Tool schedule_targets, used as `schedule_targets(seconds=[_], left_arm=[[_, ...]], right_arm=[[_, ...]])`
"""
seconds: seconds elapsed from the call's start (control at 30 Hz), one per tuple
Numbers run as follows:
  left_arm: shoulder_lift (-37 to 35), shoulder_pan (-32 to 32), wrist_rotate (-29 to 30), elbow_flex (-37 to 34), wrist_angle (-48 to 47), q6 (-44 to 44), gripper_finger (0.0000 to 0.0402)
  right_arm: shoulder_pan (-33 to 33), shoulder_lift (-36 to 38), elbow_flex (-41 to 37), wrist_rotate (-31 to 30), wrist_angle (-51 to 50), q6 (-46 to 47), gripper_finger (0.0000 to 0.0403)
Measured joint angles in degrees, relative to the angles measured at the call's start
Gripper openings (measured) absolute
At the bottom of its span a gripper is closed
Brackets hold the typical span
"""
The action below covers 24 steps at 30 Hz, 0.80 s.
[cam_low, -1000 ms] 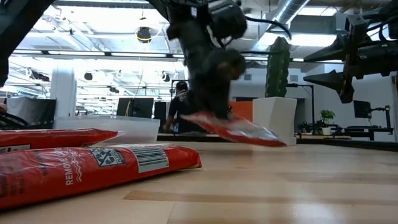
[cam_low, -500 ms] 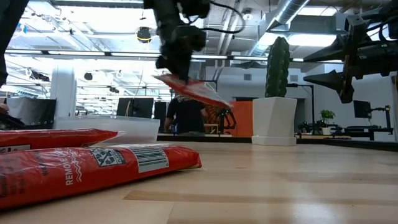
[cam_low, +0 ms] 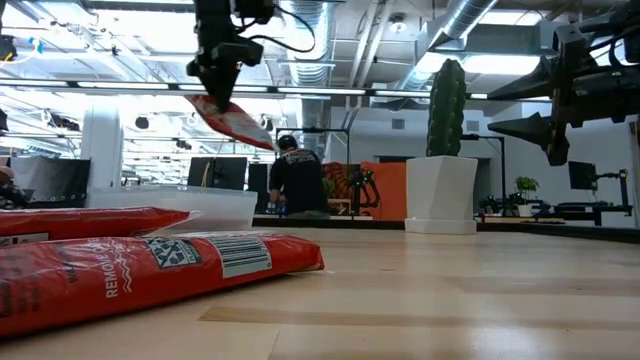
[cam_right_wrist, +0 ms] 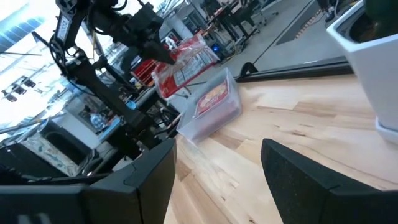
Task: Sort popcorn bags into baskets
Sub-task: Put the red popcorn bag into the transparent bin
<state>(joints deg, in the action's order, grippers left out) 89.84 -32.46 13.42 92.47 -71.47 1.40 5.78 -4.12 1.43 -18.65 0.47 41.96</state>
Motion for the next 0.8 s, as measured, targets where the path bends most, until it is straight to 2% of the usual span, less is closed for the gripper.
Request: schedule_targets(seconds=[0.2, 0.3, 0.6, 0.8], left_arm=[[-0.53, -2.70, 0.27, -1.90, -0.82, -1.60, 0.0000], [-2.33, -3.51, -0.55, -7.50, 0.70, -0.70, 0.0000], [-11.95, -3.65, -0.94, -25.39, 14.76, 1.20, 0.0000], [-12.80, -3.61, -3.44, -33.41, 21.59, 1.26, 0.0000]], right_arm=[[0.00, 0.00, 0.00, -0.98, 0.04, 0.02, 0.0260], [0.00, 0.00, 0.00, -1.01, 0.04, 0.02, 0.0260], [0.00, 0.00, 0.00, -1.01, 0.02, 0.02, 0.0260], [0.00, 0.00, 0.00, -1.01, 0.02, 0.06, 0.0260]])
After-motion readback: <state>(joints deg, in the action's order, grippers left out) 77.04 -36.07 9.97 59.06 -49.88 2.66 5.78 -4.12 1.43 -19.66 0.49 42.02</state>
